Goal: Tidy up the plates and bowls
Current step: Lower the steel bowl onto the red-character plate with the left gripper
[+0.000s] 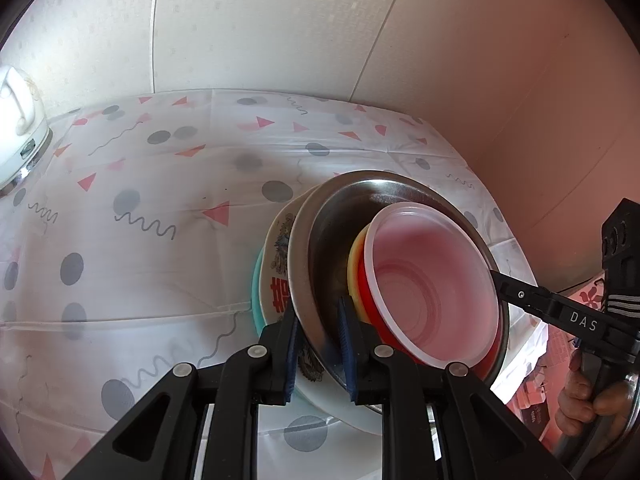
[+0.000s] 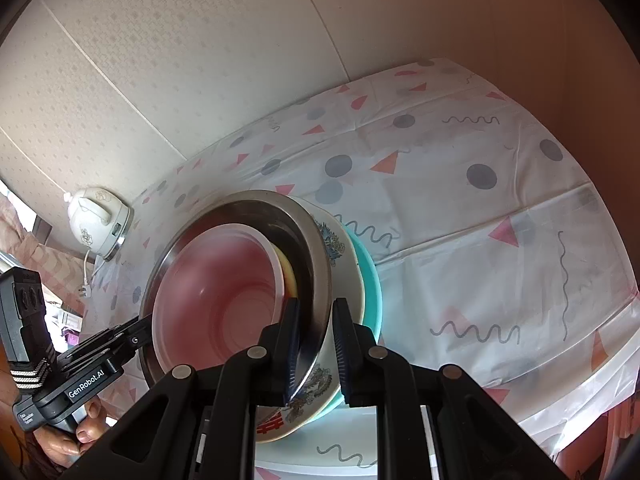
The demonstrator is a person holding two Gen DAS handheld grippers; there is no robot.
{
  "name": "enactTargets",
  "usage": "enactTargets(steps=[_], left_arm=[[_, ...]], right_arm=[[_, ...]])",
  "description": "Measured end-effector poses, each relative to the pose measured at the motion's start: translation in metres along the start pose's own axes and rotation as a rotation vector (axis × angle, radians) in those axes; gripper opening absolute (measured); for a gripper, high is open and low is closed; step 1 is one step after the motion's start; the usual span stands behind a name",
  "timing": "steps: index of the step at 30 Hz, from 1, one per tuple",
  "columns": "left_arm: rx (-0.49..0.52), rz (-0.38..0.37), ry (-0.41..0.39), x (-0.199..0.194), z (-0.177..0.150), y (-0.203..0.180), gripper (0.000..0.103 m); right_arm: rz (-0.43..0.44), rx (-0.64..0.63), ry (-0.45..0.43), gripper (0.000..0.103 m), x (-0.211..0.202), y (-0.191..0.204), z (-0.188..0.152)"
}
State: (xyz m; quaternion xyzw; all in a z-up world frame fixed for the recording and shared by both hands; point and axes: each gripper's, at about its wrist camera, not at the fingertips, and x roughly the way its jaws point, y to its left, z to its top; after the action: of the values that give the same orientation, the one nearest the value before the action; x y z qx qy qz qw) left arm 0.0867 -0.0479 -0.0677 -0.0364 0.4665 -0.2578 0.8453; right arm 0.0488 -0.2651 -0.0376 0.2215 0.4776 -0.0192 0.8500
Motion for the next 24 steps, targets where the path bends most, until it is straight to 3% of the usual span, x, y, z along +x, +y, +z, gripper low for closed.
enactTargets(steps=[4, 24], left_arm=[[0.012, 0.018, -0.007, -0.0004, -0.0016, -0.0021, 0.02], [0.005, 0.039, -0.022, -0.004, -0.0037, -0.0036, 0.021]], right_arm=[[-0.014, -0.024, -0.011, 0.013, 0.001, 0.0034, -0.001], [-0.026, -0.021, 0.0, 0.014, 0.0019, 0.0052, -0.0024]])
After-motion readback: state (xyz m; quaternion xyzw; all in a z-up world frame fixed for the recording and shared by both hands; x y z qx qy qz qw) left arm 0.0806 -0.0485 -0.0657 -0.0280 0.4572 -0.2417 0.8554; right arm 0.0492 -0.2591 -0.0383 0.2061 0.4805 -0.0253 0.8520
